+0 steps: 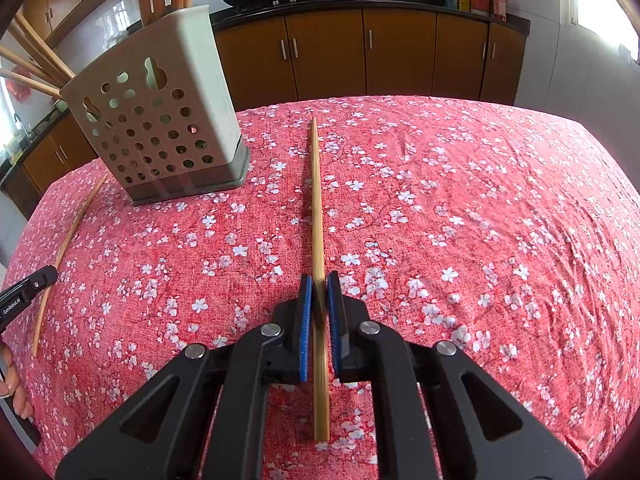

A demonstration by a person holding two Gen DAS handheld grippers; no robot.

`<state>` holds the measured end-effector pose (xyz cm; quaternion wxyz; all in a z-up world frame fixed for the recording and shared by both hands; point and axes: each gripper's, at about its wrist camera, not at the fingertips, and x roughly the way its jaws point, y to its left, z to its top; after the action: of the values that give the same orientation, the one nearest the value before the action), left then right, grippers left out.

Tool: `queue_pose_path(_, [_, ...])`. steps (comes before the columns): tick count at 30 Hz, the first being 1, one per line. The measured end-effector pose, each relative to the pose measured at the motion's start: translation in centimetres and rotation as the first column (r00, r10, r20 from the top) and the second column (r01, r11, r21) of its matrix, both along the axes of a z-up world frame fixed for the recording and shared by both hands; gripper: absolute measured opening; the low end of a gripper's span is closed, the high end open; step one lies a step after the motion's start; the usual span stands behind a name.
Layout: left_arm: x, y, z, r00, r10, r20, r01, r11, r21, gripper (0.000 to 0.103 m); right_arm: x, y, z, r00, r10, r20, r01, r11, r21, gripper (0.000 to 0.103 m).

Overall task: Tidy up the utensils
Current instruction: 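Hold the grasped chopsticks in both tools against the cloth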

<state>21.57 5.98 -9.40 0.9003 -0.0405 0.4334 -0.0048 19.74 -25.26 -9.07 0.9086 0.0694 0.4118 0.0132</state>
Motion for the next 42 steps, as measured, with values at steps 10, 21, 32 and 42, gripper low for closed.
queue_pose_path(10, [-0.06,0.08,0.10,1.000,0.001,0.000,-0.001,1.000,-0.001,0.012,0.22,0.03,0.10,1.000,0.000,0.000,0.000,1.000,0.000,0.009])
queue_pose_path(21, [-0.04,0.12,0.09,1.000,0.002,0.000,-0.002,1.000,-0.002,0.012,0.22,0.04,0.10,1.000,0.000,0.000,0.000,1.000,0.001,0.009])
queue_pose_path(32, [0.02,0.03,0.05,1.000,0.003,0.000,-0.003,1.000,-0.002,0.013,0.22,0.04,0.11,1.000,-0.001,-0.001,0.001,1.000,0.000,0.009])
queue_pose_path(42, [0.01,0.02,0.06,1.000,0.005,-0.001,-0.005,1.000,-0.003,0.013,0.23,0.06,0.09,1.000,-0.001,-0.001,0.001,1.000,0.001,0.009])
